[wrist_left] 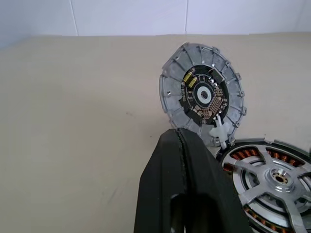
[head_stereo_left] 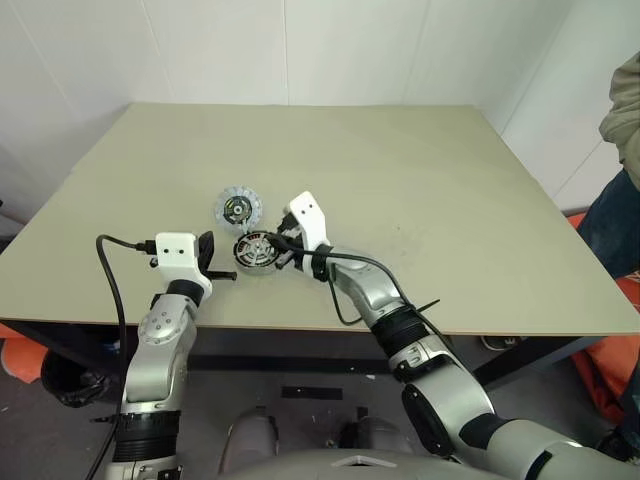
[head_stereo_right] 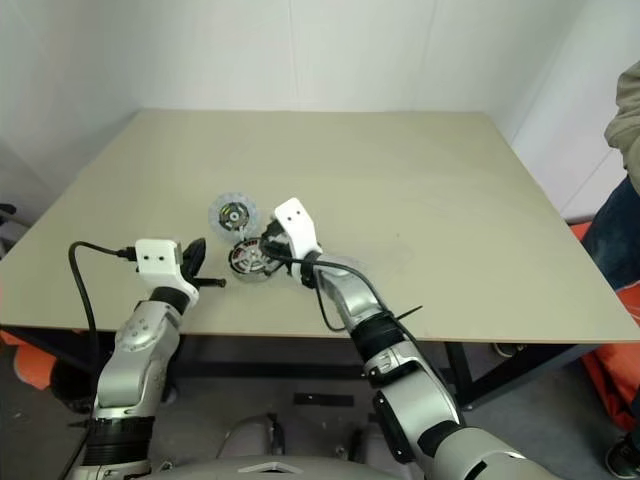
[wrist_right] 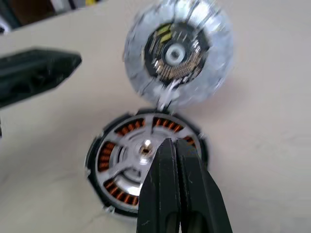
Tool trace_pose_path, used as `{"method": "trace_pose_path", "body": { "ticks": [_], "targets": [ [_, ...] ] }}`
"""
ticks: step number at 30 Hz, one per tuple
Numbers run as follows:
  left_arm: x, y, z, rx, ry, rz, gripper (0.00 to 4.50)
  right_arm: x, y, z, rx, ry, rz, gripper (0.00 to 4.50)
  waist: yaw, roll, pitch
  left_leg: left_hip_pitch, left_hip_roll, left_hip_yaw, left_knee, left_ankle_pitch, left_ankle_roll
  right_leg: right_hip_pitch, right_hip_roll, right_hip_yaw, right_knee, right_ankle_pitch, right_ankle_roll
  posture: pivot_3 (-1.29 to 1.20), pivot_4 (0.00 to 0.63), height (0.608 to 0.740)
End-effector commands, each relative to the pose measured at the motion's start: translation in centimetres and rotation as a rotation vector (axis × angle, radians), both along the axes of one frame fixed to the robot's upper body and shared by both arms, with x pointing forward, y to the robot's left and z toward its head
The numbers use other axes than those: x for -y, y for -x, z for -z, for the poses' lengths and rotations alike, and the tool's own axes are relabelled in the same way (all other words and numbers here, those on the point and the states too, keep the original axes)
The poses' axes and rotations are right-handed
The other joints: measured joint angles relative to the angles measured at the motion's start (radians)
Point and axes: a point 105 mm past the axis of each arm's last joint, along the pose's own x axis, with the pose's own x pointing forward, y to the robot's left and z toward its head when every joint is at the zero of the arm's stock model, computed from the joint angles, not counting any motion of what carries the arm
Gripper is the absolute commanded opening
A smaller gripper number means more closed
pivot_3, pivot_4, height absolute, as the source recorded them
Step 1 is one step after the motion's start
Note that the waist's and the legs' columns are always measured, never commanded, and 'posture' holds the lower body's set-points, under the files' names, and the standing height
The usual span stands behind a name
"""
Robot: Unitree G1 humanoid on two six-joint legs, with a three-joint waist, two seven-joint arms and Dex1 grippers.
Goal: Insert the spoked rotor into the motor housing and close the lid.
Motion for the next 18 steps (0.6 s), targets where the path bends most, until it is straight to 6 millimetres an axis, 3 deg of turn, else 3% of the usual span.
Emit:
{"method": "trace_pose_path", "body": {
  "ticks": [1,8,11,18],
  "targets": [
    [0.9,-0.1,-3.1,0.085,-0.049,0.120,0.00,2.2,-0.6,-2.8,0.070,-0.063,0.060,0.04,0.001,0.000,0.000,0.000,0.000,0.000,0.000,0.000,0.000,0.000,0.000,0.000,0.000,0.000,0.000,0.00,0.000,0.740],
    [1.0,-0.2,-4.7,0.065,-0.160,0.294,0.00,7.5,-0.8,-1.8,0.042,-0.023,0.208,0.04,0.003,0.000,0.000,0.001,-0.001,0.000,0.000,0.000,0.000,0.000,0.000,0.000,0.000,0.000,0.000,0.00,0.000,0.740],
    [1.1,-0.4,-4.8,0.049,-0.176,0.334,0.92,8.3,-0.7,-1.1,0.026,-0.012,0.241,0.00,-0.002,0.000,0.000,0.001,0.000,0.000,0.000,0.000,-0.001,0.000,0.000,0.000,0.001,0.000,0.000,0.00,0.000,0.740],
    [1.3,-0.9,-5.1,0.007,-0.230,0.424,3.14,7.9,-0.4,-1.0,0.015,-0.020,0.249,0.00,-0.001,0.000,0.000,0.001,0.000,0.000,0.000,0.001,-0.001,-0.001,0.000,0.000,0.003,-0.001,-0.002,0.00,0.000,0.740]
  ]
}}
